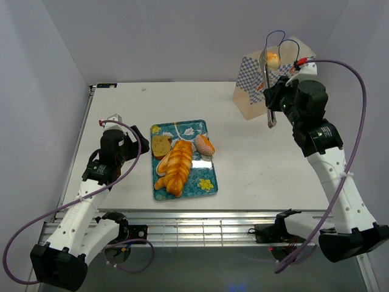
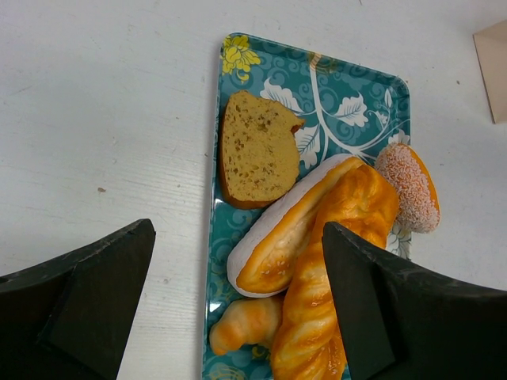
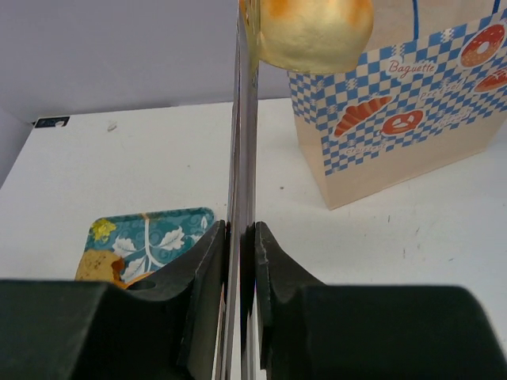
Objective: Place the fake bread into the paper bag
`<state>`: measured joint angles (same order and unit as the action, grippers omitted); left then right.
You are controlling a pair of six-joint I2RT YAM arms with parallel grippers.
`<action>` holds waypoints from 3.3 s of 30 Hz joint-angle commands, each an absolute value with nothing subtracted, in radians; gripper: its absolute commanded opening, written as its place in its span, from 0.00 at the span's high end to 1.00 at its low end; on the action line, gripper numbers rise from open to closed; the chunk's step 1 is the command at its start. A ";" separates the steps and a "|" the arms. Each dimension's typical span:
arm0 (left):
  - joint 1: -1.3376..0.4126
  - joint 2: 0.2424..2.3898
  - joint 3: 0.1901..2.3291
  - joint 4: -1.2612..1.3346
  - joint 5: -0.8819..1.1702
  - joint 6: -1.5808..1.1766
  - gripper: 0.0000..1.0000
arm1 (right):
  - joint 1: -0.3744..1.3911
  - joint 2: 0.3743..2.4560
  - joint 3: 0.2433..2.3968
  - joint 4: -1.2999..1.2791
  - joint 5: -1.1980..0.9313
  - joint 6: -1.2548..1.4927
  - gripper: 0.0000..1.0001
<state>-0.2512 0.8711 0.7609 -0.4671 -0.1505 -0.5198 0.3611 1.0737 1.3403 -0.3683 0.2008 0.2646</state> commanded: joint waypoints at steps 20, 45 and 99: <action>-0.261 0.821 0.759 -0.437 -0.114 -0.509 0.03 | 0.008 1.414 1.574 -0.204 -0.437 0.460 0.92; -0.264 0.836 0.756 -0.436 -0.098 -0.508 0.04 | -0.074 1.540 1.677 -0.195 -0.469 0.423 0.92; -0.264 0.842 0.753 -0.430 -0.081 -0.506 0.05 | -0.100 1.575 1.494 -0.074 -0.583 0.503 0.92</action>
<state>-0.2592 0.8436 0.7601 -0.4408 -0.0921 -0.5129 -0.0971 1.6276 1.5055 -0.1505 -0.5201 0.4675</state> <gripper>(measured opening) 0.956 0.229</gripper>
